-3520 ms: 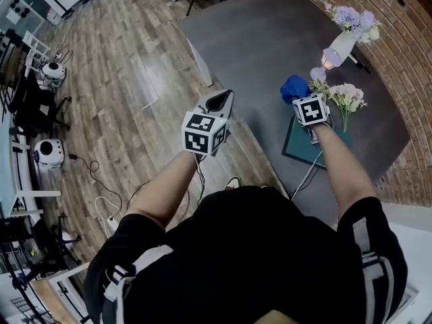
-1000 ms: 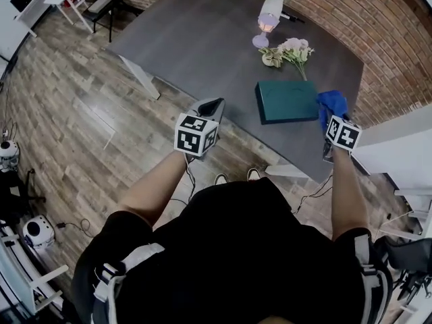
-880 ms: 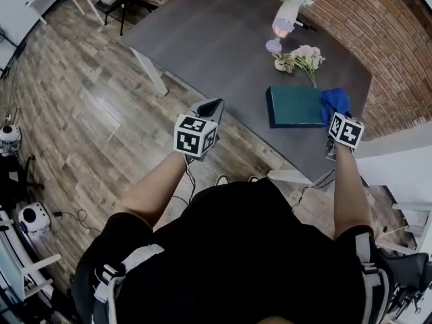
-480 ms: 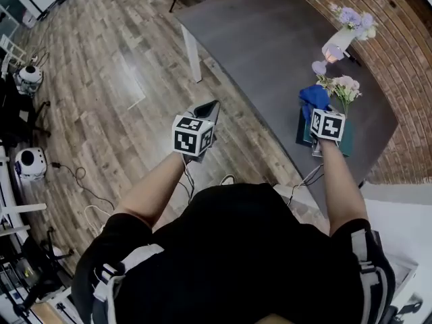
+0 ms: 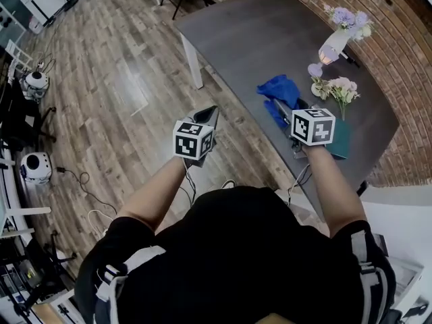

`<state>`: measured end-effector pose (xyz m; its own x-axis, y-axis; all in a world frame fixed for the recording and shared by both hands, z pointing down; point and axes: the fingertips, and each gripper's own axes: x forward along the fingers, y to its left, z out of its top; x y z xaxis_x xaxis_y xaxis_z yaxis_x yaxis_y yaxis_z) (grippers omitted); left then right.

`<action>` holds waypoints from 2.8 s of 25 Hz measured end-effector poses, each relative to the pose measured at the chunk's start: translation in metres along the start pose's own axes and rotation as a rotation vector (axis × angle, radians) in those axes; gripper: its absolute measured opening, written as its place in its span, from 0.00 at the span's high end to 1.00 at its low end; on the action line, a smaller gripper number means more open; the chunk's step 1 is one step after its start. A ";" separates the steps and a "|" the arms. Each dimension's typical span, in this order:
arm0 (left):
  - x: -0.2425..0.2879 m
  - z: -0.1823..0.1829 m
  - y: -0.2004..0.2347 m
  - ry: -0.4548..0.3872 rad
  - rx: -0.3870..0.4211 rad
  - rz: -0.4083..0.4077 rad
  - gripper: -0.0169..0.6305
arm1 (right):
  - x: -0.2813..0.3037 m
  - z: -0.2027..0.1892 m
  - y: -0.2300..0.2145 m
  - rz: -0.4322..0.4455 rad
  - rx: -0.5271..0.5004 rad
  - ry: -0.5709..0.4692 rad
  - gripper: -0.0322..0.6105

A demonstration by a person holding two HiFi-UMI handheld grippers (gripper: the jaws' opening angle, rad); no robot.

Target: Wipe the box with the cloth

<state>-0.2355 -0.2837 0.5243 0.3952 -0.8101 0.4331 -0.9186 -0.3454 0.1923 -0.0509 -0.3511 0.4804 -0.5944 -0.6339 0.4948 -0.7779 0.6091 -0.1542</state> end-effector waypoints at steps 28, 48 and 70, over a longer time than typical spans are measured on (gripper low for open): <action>0.043 0.004 -0.120 0.036 0.073 -0.090 0.96 | -0.051 -0.110 -0.059 -0.032 0.018 0.174 0.68; 0.103 0.022 -0.266 0.021 0.096 -0.395 0.96 | -0.303 -0.142 -0.256 -0.646 0.192 0.041 0.68; 0.034 0.001 -0.078 0.042 -0.105 -0.182 0.96 | -0.059 -0.092 0.007 0.018 0.089 0.050 0.67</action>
<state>-0.1500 -0.2846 0.5236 0.5568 -0.7176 0.4183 -0.8269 -0.4313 0.3608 -0.0027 -0.2652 0.5289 -0.5990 -0.5978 0.5328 -0.7839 0.5736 -0.2377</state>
